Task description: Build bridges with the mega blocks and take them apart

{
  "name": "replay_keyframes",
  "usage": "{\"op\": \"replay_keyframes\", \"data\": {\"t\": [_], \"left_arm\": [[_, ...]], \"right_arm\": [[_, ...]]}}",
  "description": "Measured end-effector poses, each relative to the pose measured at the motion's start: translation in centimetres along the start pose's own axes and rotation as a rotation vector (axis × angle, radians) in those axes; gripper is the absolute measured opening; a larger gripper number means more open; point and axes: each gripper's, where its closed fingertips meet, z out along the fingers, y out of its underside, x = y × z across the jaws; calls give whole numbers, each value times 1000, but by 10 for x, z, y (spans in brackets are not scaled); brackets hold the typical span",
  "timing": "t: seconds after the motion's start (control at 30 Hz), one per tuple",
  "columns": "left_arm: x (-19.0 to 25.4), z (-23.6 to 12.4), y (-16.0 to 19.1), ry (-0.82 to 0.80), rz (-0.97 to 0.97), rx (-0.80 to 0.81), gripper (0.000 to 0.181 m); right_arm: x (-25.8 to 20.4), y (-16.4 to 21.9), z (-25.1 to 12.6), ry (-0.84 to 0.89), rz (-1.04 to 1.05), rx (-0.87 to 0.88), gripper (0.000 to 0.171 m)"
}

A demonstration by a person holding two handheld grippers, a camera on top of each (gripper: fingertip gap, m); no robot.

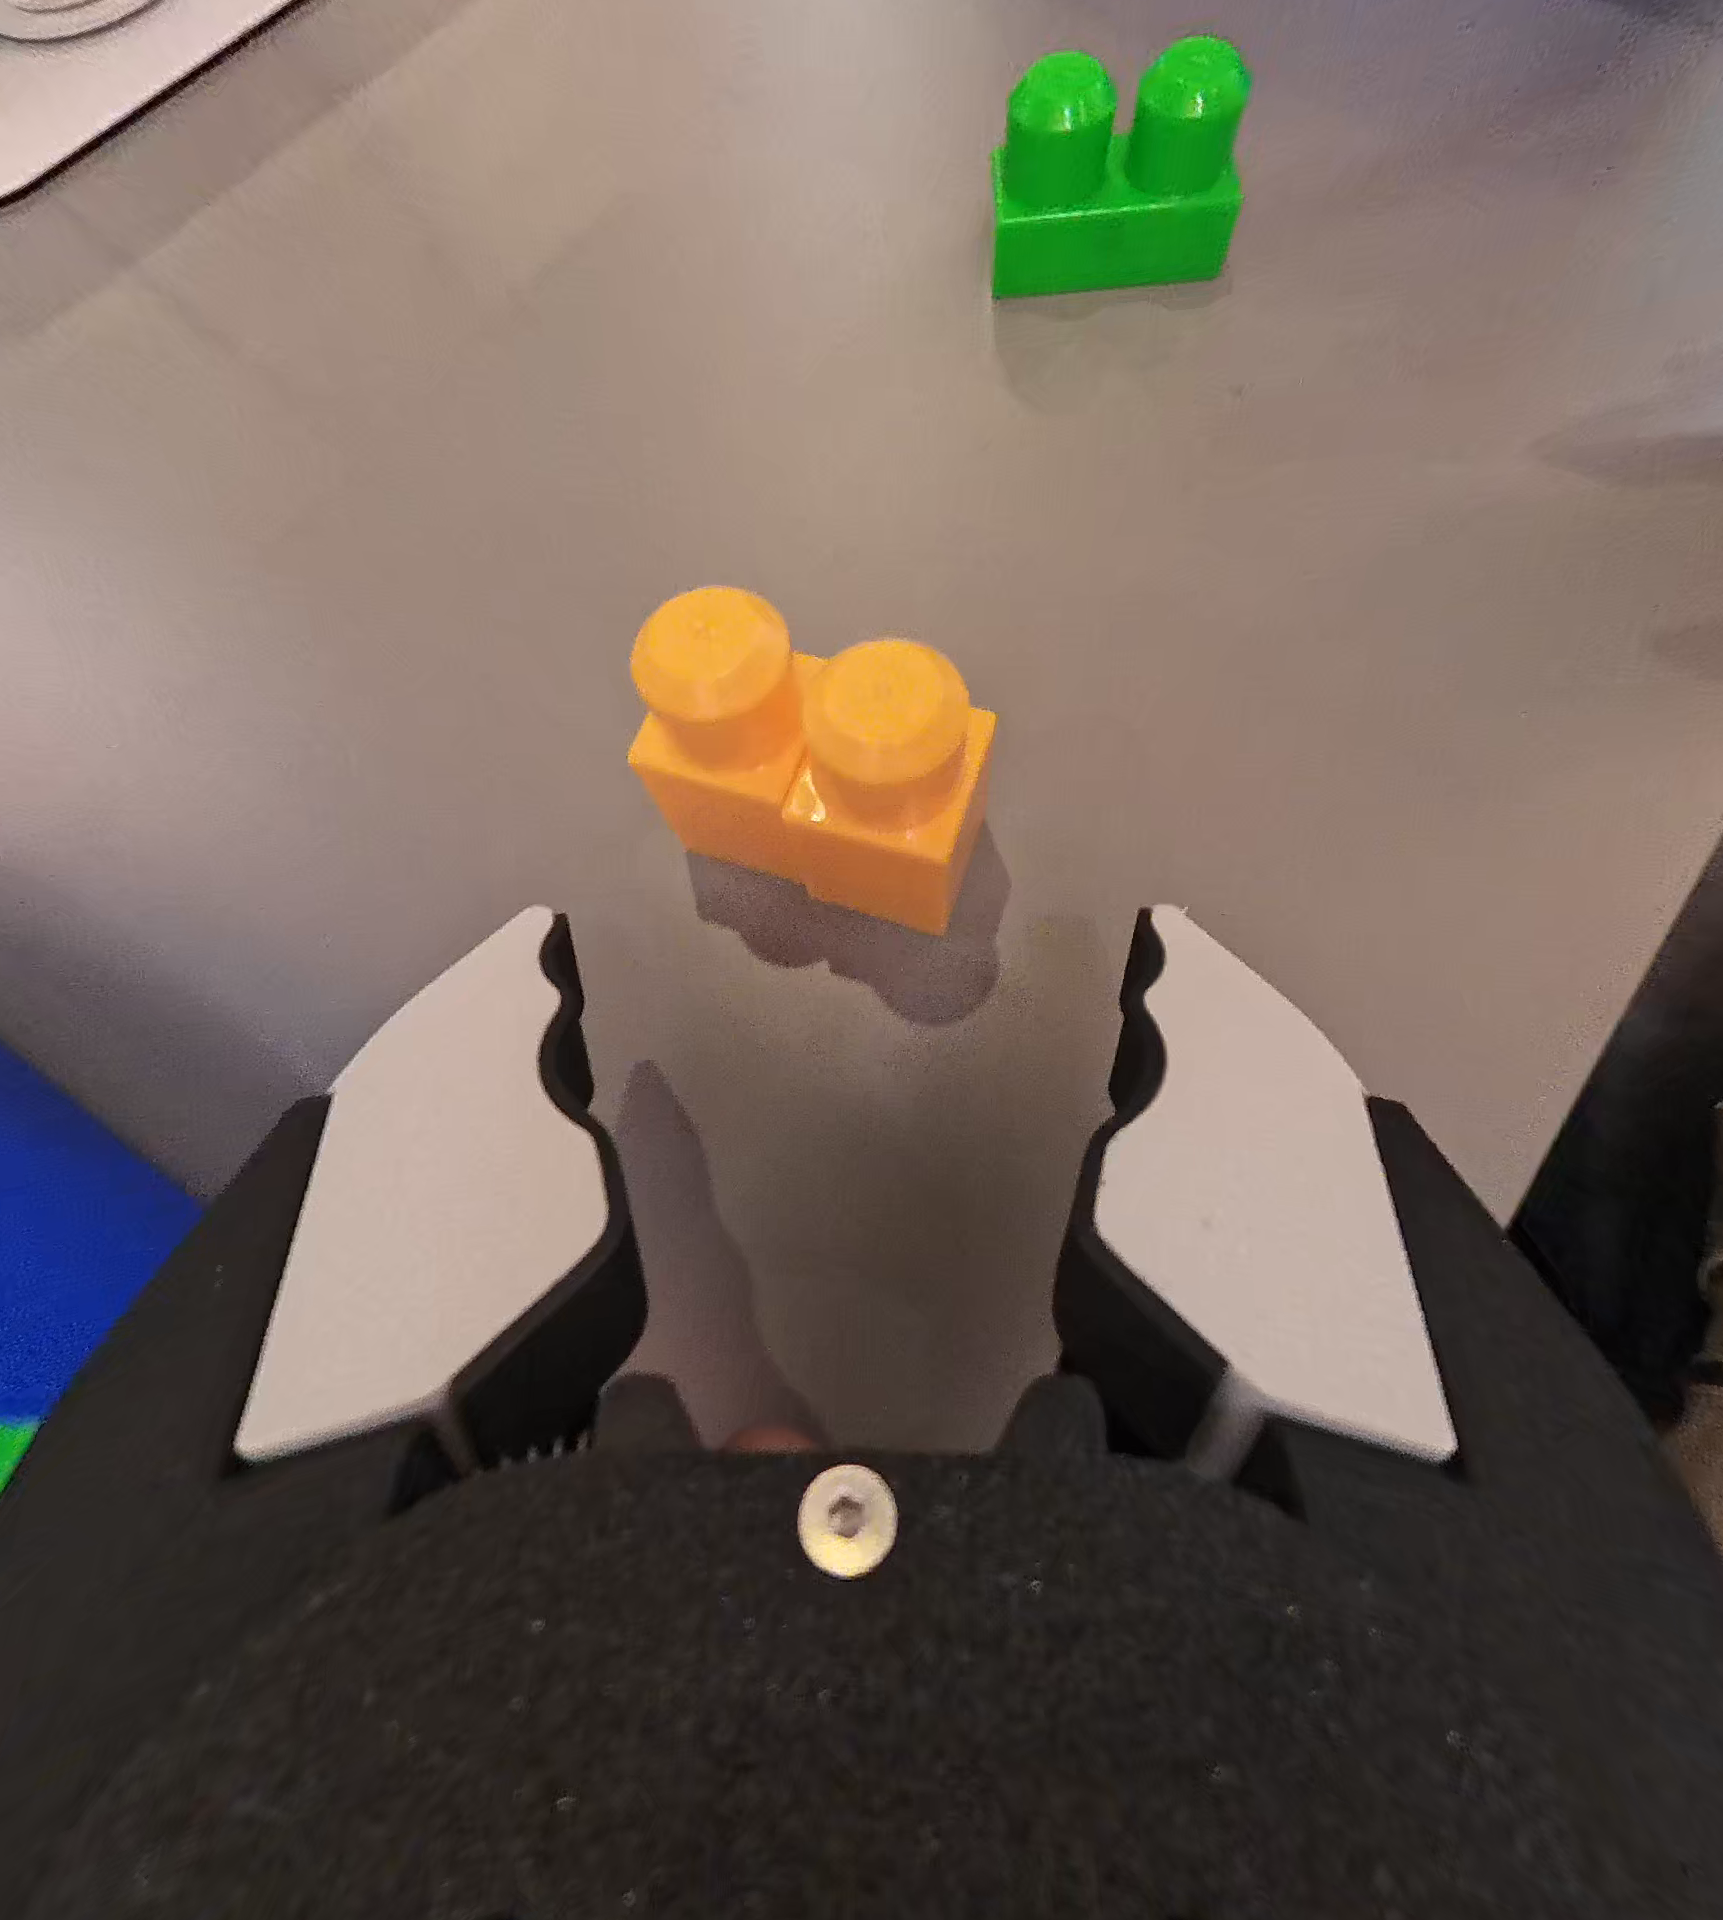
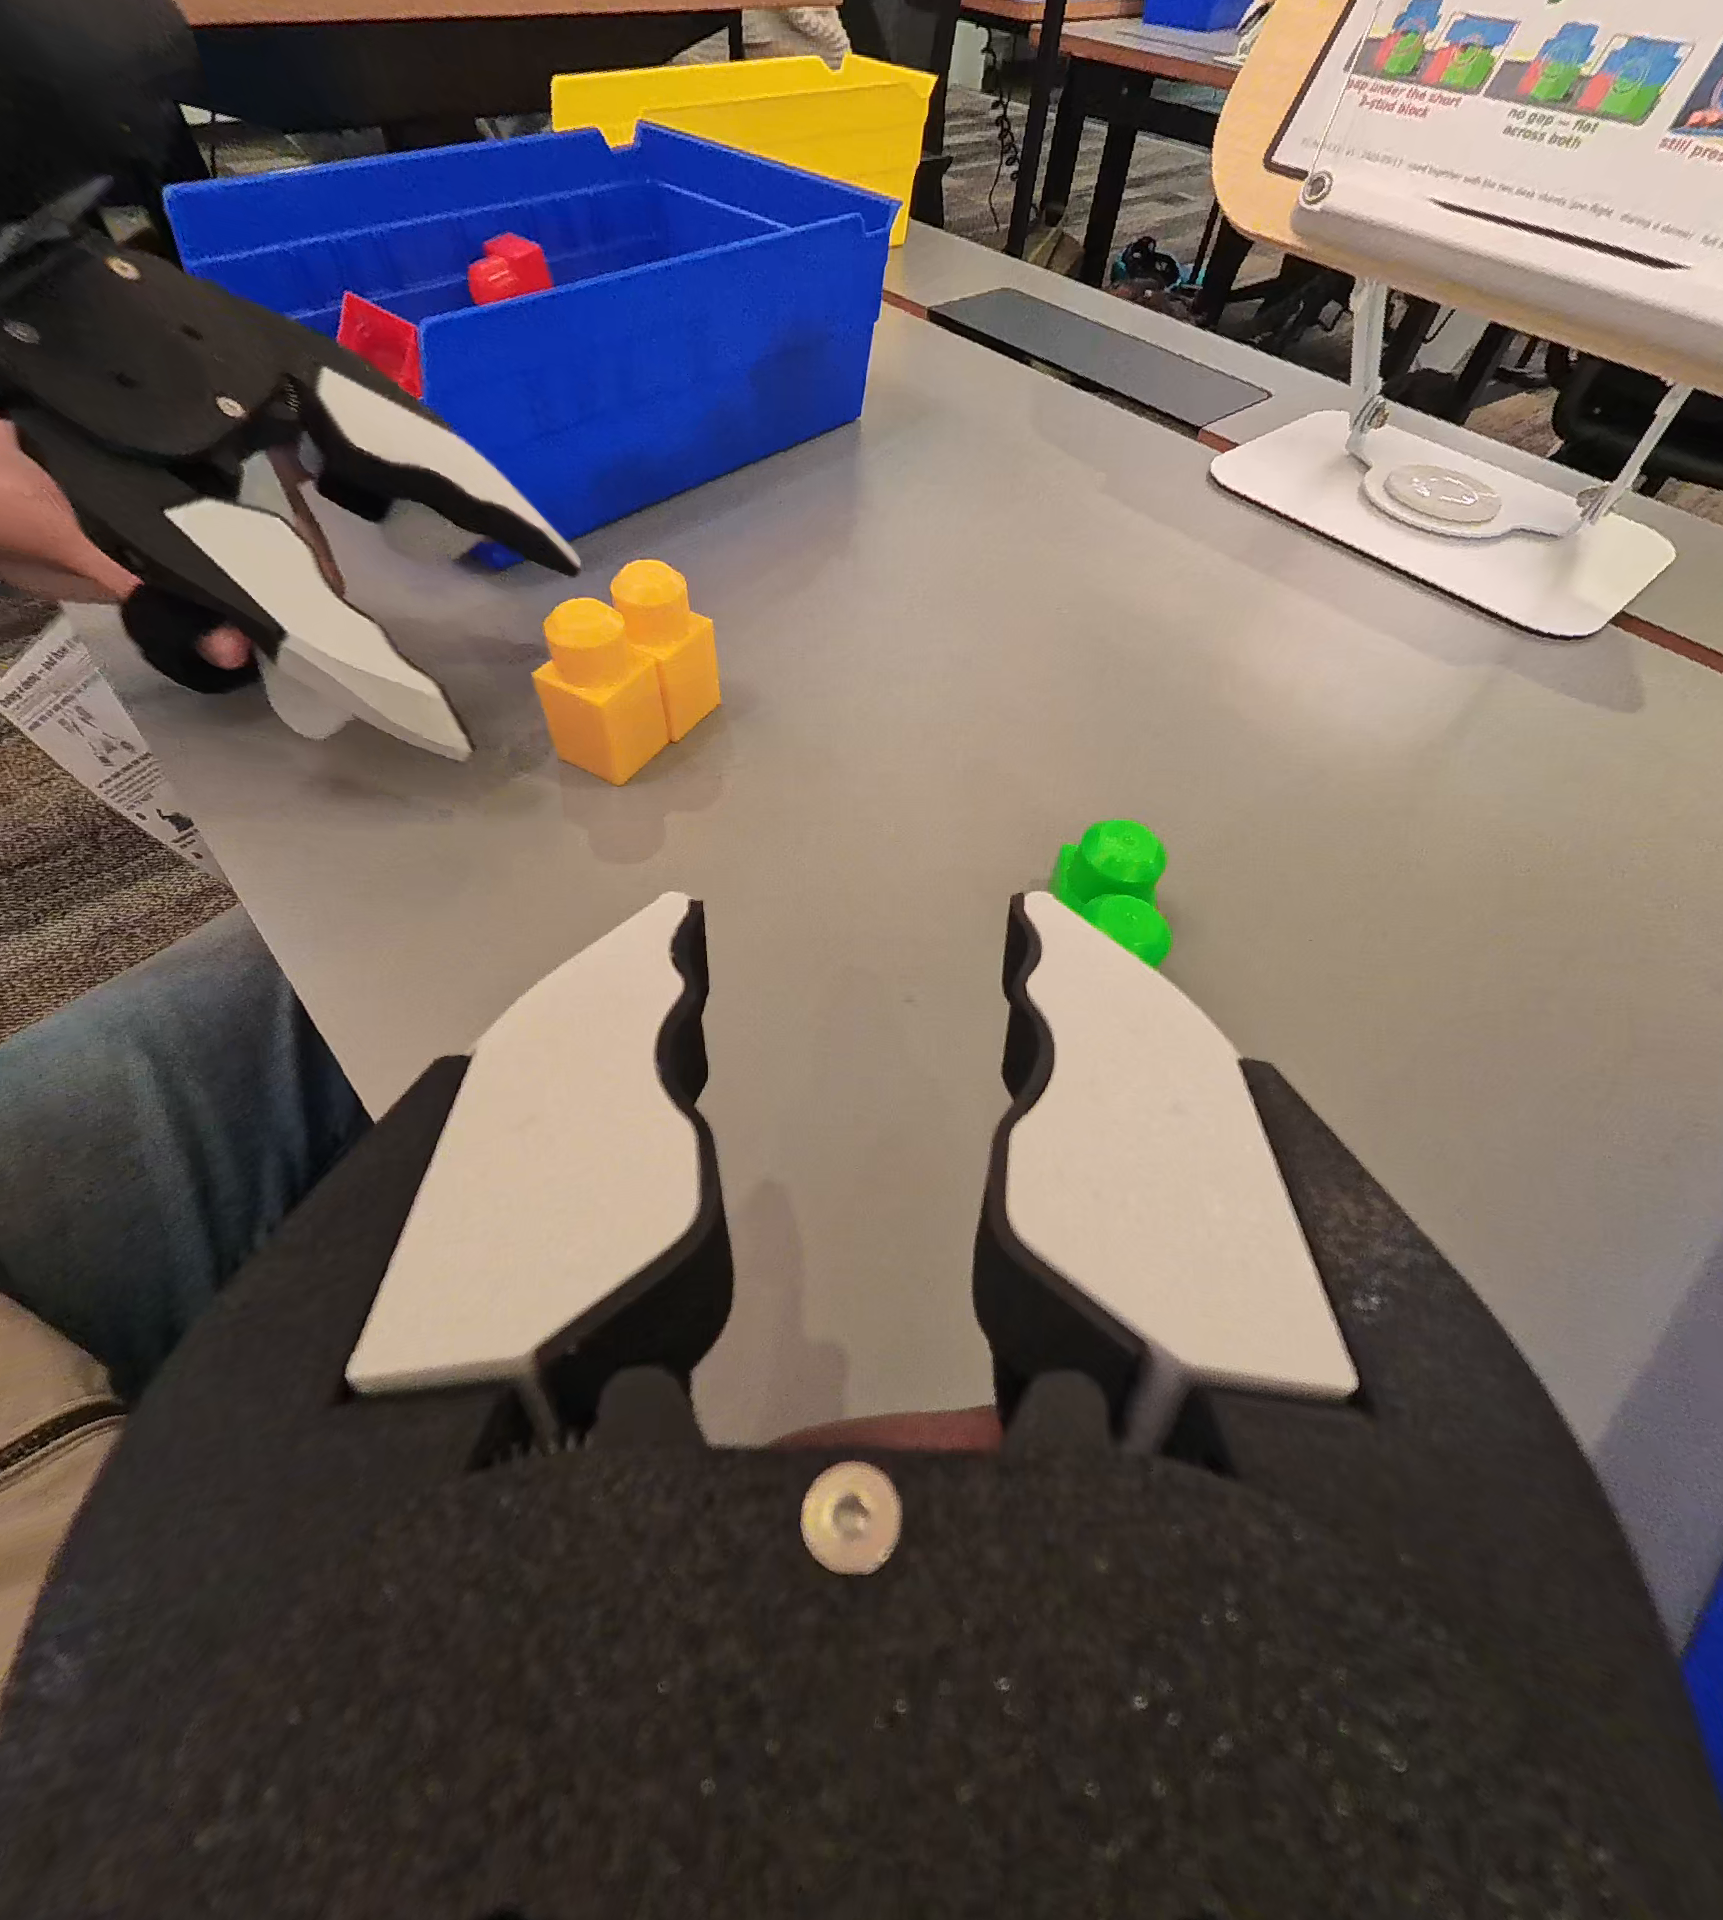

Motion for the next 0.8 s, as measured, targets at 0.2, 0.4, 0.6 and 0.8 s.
{"op": "replay_keyframes", "data": {"t": [0.2,0.4,0.6,0.8], "left_arm": [[-6,25,1,9,26,-59,98],[-10,35,-3,23,36,-69,97],[-9,42,-2,67,54,-103,97],[-4,48,0,121,66,-139,96]], "right_arm": [[2,-2,-3,4,-1,2,54],[6,-3,-5,9,6,7,54],[5,-2,-4,2,6,2,52],[5,-2,-4,2,7,2,51]]}}
